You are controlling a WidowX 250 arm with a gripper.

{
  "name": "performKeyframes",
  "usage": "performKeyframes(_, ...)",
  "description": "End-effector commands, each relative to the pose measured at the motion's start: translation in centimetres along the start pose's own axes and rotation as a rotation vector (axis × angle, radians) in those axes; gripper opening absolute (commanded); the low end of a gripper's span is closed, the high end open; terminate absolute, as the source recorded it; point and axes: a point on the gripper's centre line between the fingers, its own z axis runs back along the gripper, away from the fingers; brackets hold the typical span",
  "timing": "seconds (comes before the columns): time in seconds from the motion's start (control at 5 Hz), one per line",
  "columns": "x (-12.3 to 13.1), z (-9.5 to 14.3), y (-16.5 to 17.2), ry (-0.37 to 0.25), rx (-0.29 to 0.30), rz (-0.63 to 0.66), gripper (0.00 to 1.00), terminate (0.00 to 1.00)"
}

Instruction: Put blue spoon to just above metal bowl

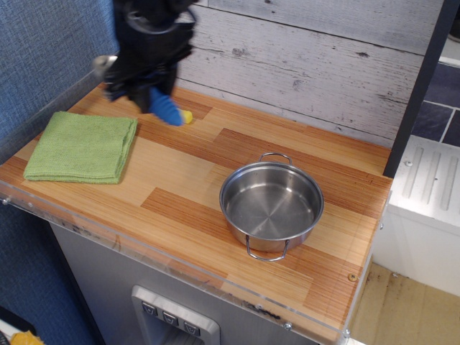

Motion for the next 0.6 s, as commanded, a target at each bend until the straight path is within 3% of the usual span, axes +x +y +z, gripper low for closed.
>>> performKeyframes(0.0, -3.4, 1.5, -5.0, 0.007, -0.042, 0.028, 0.0, 0.0)
performKeyframes(0.4, -6.8, 0.7, -8.1, 0.034, -0.02, 0.059, 0.0, 0.0)
